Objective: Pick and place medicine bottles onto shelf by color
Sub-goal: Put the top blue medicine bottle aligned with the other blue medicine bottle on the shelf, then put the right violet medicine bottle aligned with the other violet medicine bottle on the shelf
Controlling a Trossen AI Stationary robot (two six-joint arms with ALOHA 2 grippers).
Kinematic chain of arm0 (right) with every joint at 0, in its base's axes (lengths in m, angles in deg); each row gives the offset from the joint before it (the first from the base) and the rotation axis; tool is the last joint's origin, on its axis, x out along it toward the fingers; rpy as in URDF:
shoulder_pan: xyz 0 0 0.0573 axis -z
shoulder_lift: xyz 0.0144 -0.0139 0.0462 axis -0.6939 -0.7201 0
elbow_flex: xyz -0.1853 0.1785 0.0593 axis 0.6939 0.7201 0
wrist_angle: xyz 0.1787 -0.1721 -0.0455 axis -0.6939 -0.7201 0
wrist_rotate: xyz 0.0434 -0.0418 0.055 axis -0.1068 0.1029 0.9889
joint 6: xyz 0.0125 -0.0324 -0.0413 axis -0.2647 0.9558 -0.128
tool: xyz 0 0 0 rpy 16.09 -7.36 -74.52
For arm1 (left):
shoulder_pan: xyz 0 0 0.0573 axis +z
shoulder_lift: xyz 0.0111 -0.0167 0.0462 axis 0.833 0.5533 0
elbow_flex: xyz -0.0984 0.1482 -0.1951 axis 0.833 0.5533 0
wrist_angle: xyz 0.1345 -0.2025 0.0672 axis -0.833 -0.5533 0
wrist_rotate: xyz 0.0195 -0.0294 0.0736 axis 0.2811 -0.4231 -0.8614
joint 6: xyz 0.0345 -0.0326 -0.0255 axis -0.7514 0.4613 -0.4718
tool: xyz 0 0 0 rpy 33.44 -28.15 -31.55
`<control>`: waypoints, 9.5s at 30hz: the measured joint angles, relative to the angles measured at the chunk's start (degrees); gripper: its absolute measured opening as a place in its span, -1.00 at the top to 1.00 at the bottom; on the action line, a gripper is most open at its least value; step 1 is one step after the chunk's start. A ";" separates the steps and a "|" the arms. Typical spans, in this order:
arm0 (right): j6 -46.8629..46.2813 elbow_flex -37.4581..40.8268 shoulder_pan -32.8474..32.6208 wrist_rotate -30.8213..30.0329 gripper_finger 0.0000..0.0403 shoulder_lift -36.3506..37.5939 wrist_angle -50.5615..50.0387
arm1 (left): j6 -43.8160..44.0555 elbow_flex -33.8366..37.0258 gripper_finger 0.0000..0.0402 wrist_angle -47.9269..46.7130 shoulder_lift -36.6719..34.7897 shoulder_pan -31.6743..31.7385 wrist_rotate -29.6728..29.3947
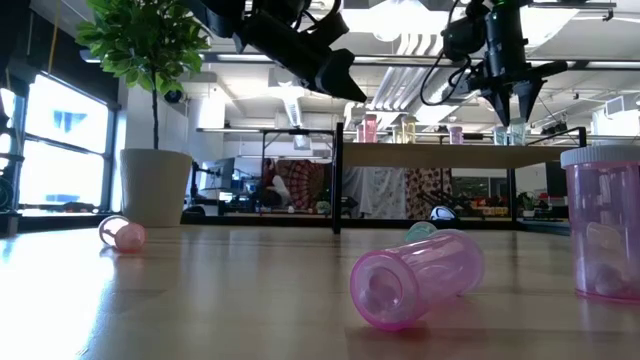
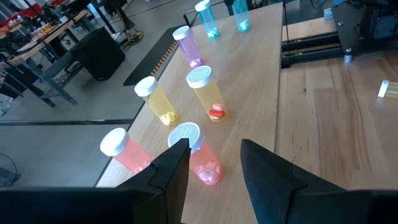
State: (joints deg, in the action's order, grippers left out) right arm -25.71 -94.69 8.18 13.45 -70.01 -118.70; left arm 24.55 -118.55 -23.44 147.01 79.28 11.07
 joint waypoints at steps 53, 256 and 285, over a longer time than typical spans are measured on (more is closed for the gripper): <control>-6.55 -10.09 -30.95 5.04 0.24 4.52 -3.97 | 16.65 -0.07 0.34 -30.50 -16.44 -5.73 -4.68; 13.06 14.73 -18.55 0.70 0.47 15.03 26.38 | 27.59 11.02 0.34 -34.56 -24.59 -5.40 -13.55; 10.51 14.78 -14.95 1.13 0.47 9.77 27.98 | 27.43 11.02 0.34 -30.69 -24.59 -5.09 -14.05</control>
State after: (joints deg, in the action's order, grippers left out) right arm -15.20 -79.91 -6.77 14.58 -60.24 -90.71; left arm 51.98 -107.54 -54.13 122.42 74.18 -2.98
